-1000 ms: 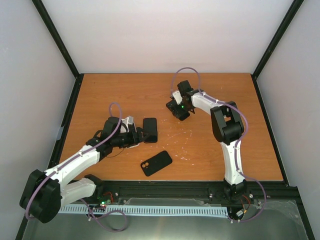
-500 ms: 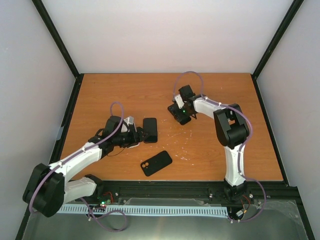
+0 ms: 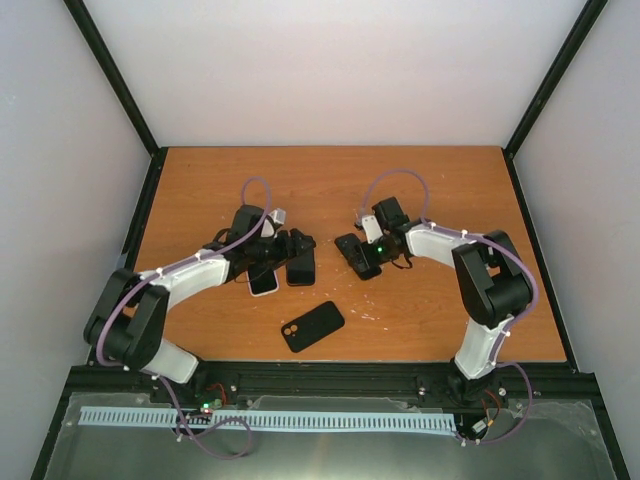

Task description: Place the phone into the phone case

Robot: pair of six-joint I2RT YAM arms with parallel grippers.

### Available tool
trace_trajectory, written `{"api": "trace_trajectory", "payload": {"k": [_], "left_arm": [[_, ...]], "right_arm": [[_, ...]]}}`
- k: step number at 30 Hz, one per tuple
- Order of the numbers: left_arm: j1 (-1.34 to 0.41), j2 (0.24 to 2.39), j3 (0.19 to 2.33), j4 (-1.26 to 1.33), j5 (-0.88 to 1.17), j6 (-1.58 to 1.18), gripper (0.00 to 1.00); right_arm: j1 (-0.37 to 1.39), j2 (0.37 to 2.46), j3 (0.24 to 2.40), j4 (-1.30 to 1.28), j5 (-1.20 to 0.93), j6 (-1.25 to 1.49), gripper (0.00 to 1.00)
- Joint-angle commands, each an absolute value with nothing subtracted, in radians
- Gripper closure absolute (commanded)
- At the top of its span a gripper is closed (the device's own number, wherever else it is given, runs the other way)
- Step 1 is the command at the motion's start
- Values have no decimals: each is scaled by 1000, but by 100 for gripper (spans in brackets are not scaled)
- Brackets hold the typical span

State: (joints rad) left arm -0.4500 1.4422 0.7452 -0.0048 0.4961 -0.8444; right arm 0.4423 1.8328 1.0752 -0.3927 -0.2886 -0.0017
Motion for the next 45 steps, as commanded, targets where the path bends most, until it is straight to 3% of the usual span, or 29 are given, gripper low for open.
{"api": "trace_trajectory", "payload": {"k": [1, 10, 14, 25, 31, 40, 45], "left_arm": [[-445, 1543, 817, 103, 551, -870, 26], [-446, 1733, 846, 248, 665, -891, 32], [-445, 1755, 824, 315, 692, -898, 40], [-466, 1797, 787, 373, 748, -943, 48], [-485, 1820, 781, 358, 748, -975, 49], [-491, 1824, 793, 329, 734, -969, 41], [-499, 1850, 791, 372, 751, -1006, 53]], "right_arm": [[458, 1779, 968, -335, -438, 86, 32], [486, 1726, 885, -196, -531, 152, 32], [497, 1728, 885, -169, -564, 170, 32], [534, 1740, 908, -111, -562, 235, 32], [537, 1728, 914, -95, -544, 256, 32], [540, 1737, 895, -87, -530, 254, 32], [553, 1734, 906, -76, -530, 267, 32]]}}
